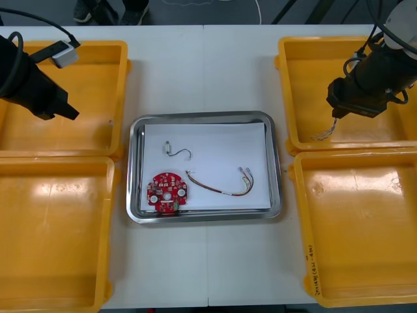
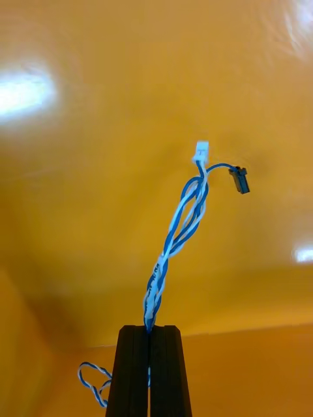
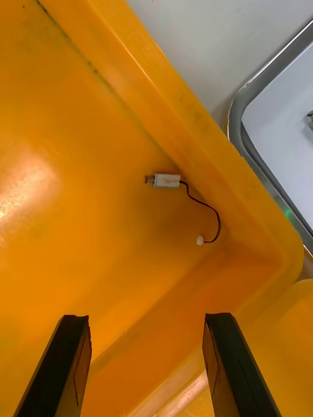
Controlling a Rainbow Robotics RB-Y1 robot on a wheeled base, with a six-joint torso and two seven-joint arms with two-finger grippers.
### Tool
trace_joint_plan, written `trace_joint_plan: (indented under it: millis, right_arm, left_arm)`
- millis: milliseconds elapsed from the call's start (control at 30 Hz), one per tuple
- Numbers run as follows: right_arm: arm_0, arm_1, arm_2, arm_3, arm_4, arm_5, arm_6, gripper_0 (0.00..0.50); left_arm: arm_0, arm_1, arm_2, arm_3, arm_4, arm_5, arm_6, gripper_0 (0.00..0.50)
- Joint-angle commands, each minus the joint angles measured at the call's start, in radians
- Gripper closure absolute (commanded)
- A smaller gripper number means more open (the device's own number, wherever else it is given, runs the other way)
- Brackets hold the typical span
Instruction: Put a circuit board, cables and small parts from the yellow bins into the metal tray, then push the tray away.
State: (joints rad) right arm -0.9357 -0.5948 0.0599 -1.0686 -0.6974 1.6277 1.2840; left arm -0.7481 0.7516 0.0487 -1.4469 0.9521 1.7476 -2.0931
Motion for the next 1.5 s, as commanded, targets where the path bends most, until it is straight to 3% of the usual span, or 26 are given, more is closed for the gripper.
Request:
trace_joint_plan:
  millis: [33,233,367,667,1033,1500]
  right_arm:
    - [-0.074,-0.043,-0.028,-0.014,-0.028,0.011,0.138,0.5]
    - [-0.078,-0.065,-0.028,-0.042,-0.091,0.057,0.298,0.5]
    - [-0.078,-0.1,-0.026,-0.096,-0.102,0.147,0.428,0.5]
    - [-0.078,-0.128,-0.026,-0.237,-0.119,0.27,0.607,0.5]
    - [-0.077,-0.054,-0.019,-0.387,-0.16,0.292,0.764,0.5]
    - [-0.078,0.033,0.126,-0.544,-0.174,0.261,0.847,0.5]
  left_arm:
    - [-0.03,0.022,0.023,0.065,0.011,-0.026,-0.343,0.0]
    - [-0.039,-0.006,0.022,0.082,-0.019,-0.039,-0.51,0.0]
    - [-0.039,-0.038,0.022,0.085,-0.061,-0.037,-0.612,0.0]
    - [-0.091,-0.074,0.022,0.192,-0.078,-0.06,-0.612,0.0]
    - [-0.159,-0.103,0.022,0.372,-0.05,-0.209,-0.612,0.0]
    - [-0.159,-0.138,0.016,0.418,-0.064,-0.209,-0.612,0.0]
